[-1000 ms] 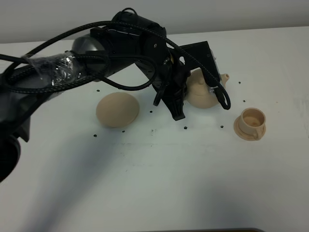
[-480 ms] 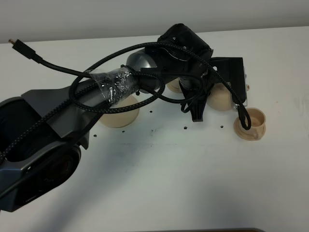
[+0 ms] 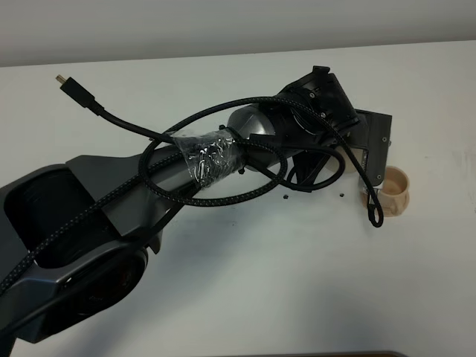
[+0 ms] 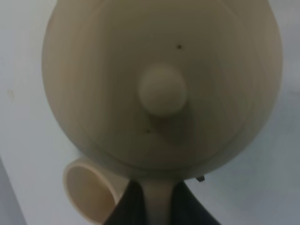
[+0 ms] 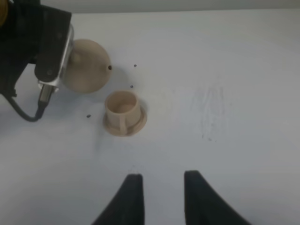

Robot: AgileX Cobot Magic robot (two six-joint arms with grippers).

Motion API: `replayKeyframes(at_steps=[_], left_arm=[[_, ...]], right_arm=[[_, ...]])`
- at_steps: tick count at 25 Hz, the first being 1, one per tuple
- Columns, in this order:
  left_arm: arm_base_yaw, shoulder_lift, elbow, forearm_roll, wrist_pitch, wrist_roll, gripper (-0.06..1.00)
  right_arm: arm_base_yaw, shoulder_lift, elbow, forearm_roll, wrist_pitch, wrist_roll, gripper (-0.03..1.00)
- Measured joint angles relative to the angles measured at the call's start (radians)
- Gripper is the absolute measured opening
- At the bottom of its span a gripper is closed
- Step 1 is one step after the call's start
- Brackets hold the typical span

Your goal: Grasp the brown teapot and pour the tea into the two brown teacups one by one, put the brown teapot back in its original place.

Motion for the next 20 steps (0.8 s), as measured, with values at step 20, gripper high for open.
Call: replayKeyframes(at_steps=[20], left_arm=[[-0.084, 0.005, -0.002, 0.219, 0.043, 0.002, 0.13]], right_arm=[[0.0, 0.0, 0.0, 0.0, 0.0, 0.0, 0.21]])
